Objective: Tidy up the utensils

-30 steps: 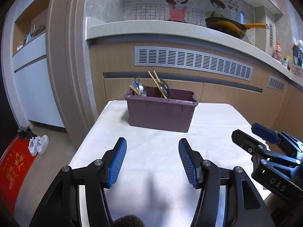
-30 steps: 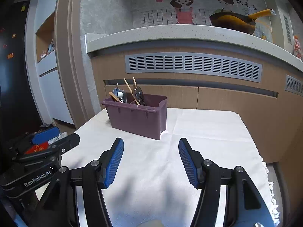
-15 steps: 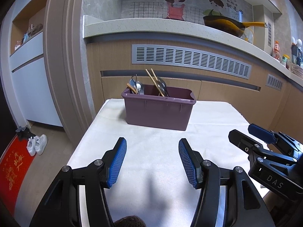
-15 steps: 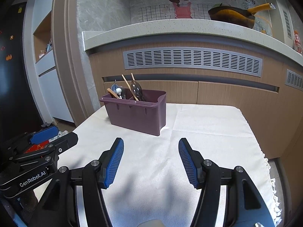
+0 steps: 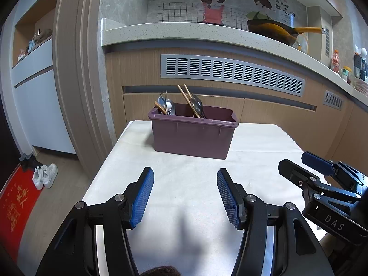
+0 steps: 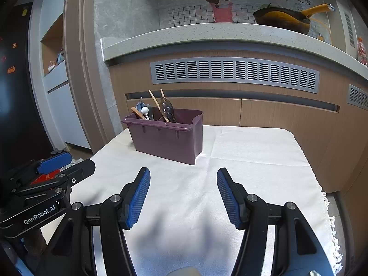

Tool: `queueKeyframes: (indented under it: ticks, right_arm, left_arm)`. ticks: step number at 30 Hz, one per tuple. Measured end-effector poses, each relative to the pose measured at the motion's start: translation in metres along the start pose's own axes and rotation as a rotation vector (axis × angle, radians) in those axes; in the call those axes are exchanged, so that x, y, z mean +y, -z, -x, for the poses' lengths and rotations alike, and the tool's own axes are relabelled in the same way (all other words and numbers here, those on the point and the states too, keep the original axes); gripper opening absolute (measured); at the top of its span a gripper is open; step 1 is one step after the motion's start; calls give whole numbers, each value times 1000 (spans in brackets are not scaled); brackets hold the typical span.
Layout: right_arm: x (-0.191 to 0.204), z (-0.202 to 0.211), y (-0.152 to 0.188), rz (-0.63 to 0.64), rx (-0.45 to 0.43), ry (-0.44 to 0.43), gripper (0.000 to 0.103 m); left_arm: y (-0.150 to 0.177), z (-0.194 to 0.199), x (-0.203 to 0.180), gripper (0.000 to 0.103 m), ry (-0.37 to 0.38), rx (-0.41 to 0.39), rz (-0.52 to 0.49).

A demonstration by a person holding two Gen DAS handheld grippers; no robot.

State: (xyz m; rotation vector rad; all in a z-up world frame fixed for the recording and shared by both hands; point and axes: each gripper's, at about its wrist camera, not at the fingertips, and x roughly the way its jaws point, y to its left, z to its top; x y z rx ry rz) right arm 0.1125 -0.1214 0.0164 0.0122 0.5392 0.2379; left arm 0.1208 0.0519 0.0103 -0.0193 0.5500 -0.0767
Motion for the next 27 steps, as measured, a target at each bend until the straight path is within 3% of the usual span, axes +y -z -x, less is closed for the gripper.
queueKeyframes:
  ticks: [27]
  right_arm:
    - [-5, -1, 1, -15, 12, -7, 58]
  left_arm:
    - [2, 0, 2, 58, 2, 7, -1]
